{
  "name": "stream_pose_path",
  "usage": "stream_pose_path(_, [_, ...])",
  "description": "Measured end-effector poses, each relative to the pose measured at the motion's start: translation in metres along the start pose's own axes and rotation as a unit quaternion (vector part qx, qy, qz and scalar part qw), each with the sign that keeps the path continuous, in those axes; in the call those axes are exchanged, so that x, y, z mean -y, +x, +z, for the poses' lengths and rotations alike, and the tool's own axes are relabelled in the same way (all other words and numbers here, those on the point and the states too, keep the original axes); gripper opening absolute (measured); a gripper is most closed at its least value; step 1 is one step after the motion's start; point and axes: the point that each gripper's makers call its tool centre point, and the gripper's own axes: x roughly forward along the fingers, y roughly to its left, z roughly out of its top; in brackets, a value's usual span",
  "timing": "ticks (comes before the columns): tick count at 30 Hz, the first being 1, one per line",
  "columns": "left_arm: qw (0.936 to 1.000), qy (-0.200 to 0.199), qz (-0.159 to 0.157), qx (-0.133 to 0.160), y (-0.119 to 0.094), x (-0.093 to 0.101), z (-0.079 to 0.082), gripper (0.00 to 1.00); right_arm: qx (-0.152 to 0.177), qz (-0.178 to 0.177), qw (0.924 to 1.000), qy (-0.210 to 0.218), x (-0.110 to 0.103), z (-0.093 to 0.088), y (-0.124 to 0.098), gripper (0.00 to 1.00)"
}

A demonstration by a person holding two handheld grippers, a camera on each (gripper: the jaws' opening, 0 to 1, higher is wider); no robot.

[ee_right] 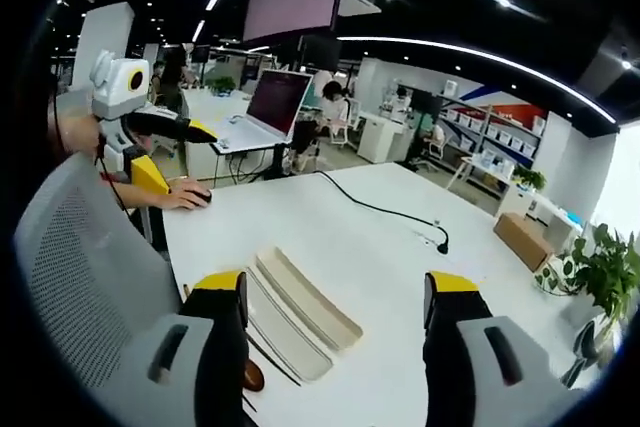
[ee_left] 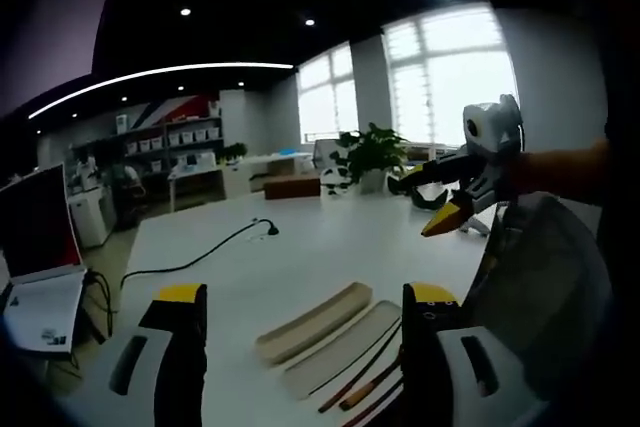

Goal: Arrange the utensils inside the cutlery case until each visible utensil rests in its matching compartment.

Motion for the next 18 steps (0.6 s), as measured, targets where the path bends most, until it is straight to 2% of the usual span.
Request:
stream_pose_path(7, [1.0000,-0.002,0.004,0.000,0.001,-0.004,0.000,0.82,-0.040,0.035,0.9982,-0.029,-0.007,-0.012,0.013,0.67])
stream_pose_path(11, [0.9997,0.020,0.012,-0.004,0.000,-0.007,0.000,0.82,-0.064,0.060,0.9954,-0.036,-0.015,-0.024,0.022,0.66])
stream_pose_path(15, [0.9988,0.044,0.014,-0.017,0.000,-0.008,-0.003,0.81,-0.094,0.097,0.9897,-0.048,-0.029,-0.038,0.031,0.65])
stream_pose_path(18, [0.9988,0.042,0.015,-0.019,0.000,-0.010,-0.005,0.81,-0.109,0.116,0.9858,-0.054,-0.037,-0.047,0.039,0.64])
